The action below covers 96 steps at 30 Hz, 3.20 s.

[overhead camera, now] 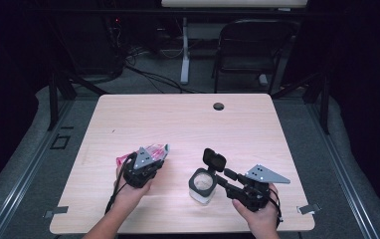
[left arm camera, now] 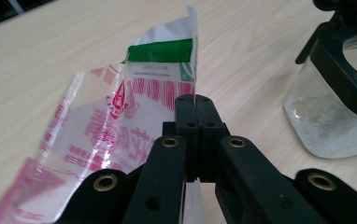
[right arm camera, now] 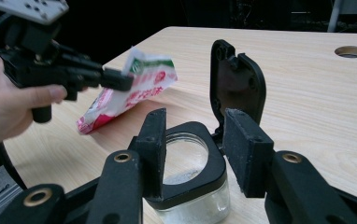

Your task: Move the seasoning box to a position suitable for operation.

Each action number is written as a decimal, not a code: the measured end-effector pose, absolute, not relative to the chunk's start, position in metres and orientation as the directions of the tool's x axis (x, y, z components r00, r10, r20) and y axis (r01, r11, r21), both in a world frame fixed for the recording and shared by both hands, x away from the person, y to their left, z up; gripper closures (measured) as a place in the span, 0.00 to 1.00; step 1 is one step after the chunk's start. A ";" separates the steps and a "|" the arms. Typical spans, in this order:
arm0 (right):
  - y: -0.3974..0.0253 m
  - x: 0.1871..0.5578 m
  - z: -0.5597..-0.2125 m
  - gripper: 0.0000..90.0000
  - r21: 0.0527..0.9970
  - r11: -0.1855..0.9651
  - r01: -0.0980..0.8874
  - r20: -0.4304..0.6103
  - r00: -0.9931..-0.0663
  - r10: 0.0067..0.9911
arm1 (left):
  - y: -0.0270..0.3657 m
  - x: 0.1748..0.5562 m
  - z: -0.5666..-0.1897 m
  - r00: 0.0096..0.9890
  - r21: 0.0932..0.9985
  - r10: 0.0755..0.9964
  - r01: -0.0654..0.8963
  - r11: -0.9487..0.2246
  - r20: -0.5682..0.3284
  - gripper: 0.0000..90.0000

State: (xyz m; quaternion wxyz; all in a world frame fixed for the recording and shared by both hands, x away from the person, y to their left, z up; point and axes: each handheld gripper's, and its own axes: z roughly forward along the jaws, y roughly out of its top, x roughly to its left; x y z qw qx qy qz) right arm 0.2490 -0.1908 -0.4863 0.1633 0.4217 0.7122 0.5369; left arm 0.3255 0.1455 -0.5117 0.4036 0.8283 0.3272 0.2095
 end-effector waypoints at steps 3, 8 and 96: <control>-0.189 0.250 -0.485 0.67 0.903 0.077 0.423 0.215 -0.599 0.771 | 0.157 0.323 -0.497 0.688 0.832 0.721 0.347 -0.433 0.089 1.00; -0.184 0.252 -0.484 0.67 0.906 0.081 0.416 0.213 -0.612 0.761 | 0.172 0.316 -0.481 0.683 0.865 0.729 0.334 -0.375 0.052 1.00; -0.081 0.286 -0.487 1.00 0.901 0.328 0.283 0.053 -0.823 0.565 | 0.181 0.266 -0.466 0.797 0.869 0.602 0.329 -0.370 -0.046 0.97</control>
